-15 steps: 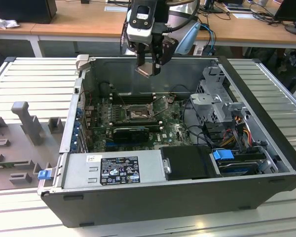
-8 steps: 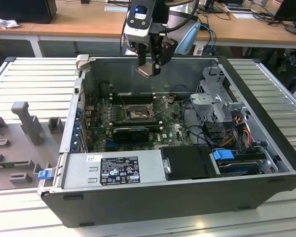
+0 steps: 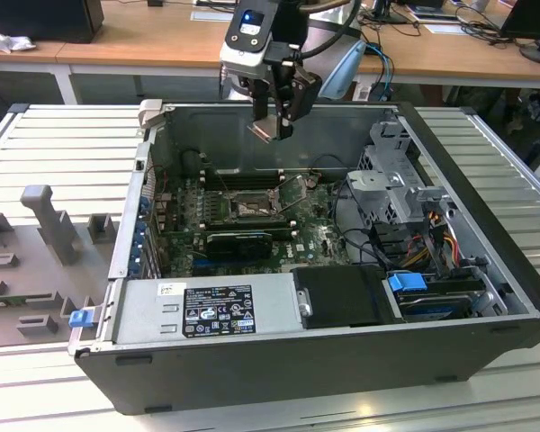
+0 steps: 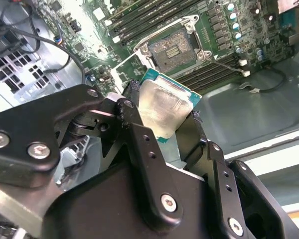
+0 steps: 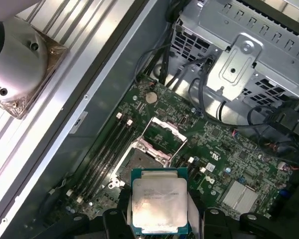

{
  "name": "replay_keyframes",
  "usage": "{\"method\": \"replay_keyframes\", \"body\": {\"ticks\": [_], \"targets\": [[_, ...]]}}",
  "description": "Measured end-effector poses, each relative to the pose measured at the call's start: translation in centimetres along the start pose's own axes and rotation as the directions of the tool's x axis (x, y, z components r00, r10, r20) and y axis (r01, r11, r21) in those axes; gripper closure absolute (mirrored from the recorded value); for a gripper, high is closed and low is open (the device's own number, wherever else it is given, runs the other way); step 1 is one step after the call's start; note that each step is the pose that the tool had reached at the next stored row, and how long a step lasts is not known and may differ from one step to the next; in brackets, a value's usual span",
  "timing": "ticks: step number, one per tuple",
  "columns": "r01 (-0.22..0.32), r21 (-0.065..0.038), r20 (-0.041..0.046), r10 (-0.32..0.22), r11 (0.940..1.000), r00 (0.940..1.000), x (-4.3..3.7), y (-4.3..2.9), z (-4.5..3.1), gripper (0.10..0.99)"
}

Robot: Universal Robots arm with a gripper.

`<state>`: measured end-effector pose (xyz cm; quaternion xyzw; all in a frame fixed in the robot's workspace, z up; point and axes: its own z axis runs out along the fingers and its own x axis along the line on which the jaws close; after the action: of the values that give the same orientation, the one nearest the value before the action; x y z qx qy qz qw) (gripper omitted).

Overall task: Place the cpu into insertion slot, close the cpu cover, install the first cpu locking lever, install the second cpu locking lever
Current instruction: 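Place the cpu into insertion slot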

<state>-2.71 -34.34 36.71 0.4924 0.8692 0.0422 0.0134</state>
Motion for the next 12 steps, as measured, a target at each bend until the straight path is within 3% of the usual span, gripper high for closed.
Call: {"method": "replay_keyframes", "body": {"ticks": [5, 12], "targets": [[-0.072, -0.002, 0.0061, 0.072, 0.9974, 0.9974, 0.0, -0.01, 0.09, 0.553], [-0.08, -0.002, 0.0069, 0.08, 0.9968, 0.9968, -0.01, -0.04, 0.48, 0.553]]}}
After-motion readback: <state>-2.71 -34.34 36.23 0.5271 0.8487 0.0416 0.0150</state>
